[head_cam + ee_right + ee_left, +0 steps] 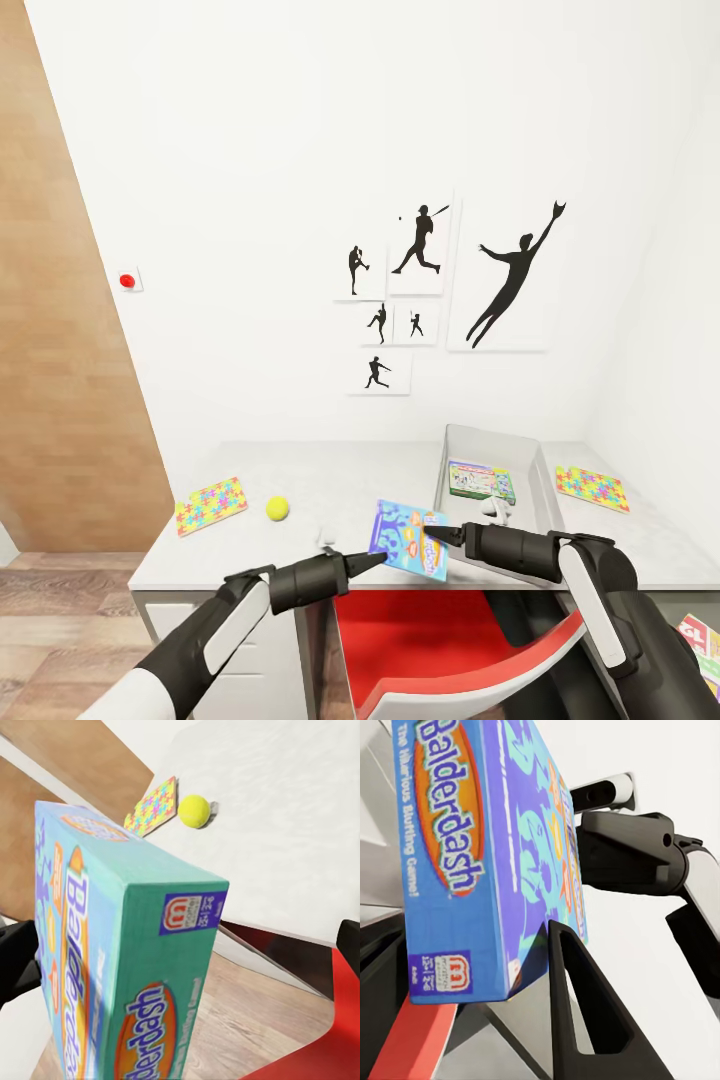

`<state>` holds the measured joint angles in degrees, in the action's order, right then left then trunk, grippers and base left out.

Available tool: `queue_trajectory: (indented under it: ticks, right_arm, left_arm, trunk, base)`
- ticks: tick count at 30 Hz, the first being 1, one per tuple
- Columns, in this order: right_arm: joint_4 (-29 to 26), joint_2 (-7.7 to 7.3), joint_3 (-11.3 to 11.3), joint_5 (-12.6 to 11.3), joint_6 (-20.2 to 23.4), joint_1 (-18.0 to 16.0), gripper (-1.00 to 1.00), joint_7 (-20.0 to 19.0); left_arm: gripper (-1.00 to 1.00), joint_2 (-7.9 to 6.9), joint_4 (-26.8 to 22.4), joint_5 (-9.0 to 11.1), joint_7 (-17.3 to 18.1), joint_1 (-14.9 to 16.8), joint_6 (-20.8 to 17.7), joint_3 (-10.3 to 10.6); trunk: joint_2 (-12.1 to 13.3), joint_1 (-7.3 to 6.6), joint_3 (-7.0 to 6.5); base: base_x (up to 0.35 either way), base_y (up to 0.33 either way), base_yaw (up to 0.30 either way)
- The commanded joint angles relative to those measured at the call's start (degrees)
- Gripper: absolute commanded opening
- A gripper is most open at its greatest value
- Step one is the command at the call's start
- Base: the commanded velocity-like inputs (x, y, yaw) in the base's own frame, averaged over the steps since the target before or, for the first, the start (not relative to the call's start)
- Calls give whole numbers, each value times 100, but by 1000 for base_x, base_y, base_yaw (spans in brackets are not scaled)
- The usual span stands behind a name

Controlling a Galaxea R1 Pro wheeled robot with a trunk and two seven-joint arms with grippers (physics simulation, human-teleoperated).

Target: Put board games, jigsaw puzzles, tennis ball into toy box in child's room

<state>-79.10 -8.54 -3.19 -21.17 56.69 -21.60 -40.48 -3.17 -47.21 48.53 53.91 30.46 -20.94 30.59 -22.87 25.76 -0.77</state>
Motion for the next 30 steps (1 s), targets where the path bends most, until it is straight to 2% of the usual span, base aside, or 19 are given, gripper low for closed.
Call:
queue_trajectory:
  ticks: [1,13,30]
  right_arm:
    - [0,1,-7,16,26,-3,100,-30]
    - [0,2,-6,16,26,-3,100,-23]
    - [0,2,-6,16,26,-3,100,-29]
  left_arm:
    - [-100,5,0,61,-2,4,-51,23]
    - [-100,102,-5,60,-3,4,-53,33]
    - [-100,131,-15,68,-3,4,-59,9]
  trunk:
    - [-4,2,2]
    - [-4,2,2]
    - [-4,2,2]
  base:
    - [0,0,0]
    - [0,0,0]
    - [0,0,0]
